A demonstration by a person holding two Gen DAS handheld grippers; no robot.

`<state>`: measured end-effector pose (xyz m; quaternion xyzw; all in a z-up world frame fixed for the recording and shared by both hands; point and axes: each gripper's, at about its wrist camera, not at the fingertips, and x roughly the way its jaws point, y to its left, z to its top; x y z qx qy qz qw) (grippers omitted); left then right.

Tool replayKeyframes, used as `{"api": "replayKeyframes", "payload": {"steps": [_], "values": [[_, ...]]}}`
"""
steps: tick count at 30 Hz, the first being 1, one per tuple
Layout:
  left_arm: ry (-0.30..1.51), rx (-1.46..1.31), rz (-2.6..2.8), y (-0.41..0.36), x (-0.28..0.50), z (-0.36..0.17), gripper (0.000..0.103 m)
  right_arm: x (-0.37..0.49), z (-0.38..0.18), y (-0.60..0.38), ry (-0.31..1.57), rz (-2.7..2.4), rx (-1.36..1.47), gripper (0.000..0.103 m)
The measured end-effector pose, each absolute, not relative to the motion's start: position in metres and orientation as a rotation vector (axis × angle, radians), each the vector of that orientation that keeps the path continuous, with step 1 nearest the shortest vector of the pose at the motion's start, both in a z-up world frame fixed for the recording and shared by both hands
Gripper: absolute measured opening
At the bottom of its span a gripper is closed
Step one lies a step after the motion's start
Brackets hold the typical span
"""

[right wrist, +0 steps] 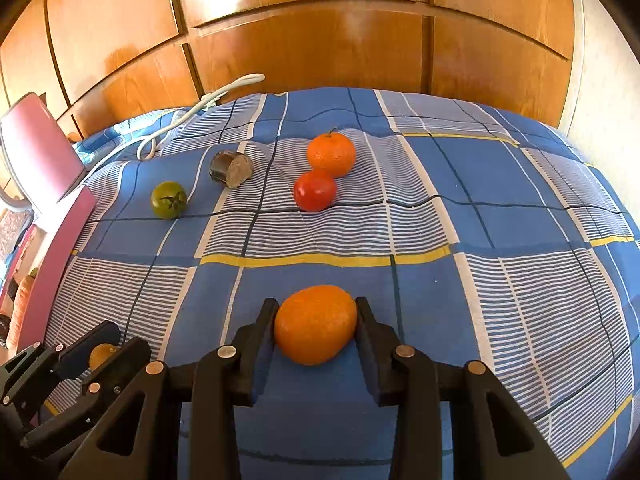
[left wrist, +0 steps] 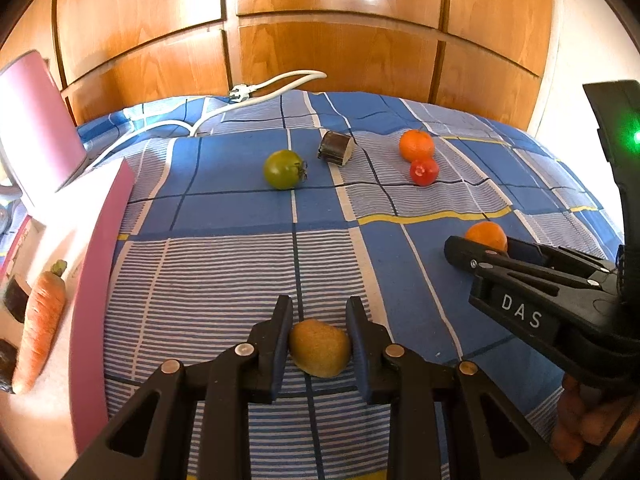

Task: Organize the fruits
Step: 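Lift and carry the brown fruit and orange toward the pink-rimmed tray with both tools, then open both tools over the tray to drop the brown fruit and orange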

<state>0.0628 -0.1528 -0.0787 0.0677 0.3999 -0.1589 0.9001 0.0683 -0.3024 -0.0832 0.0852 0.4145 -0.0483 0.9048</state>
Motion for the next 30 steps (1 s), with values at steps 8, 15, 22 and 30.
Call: {"api": "replayKeyframes", "payload": {"steps": [8, 15, 22, 30], "values": [[0.836, 0.141, -0.353, -0.155, 0.051, -0.07, 0.027, 0.067, -0.083, -0.303, 0.852, -0.095, 0.18, 0.038], [0.802, 0.121, -0.36, -0.147, 0.039, -0.05, 0.027, 0.06, -0.078, -0.297, 0.86, -0.068, 0.188, 0.037], [0.77, 0.08, -0.316, -0.124, 0.036, -0.032, 0.027, 0.047, -0.062, -0.28, 0.825, -0.018, 0.213, 0.037], [0.741, 0.023, -0.225, -0.085, 0.042, -0.014, 0.027, 0.043, -0.045, -0.249, 0.805, 0.066, 0.197, 0.037]]}}
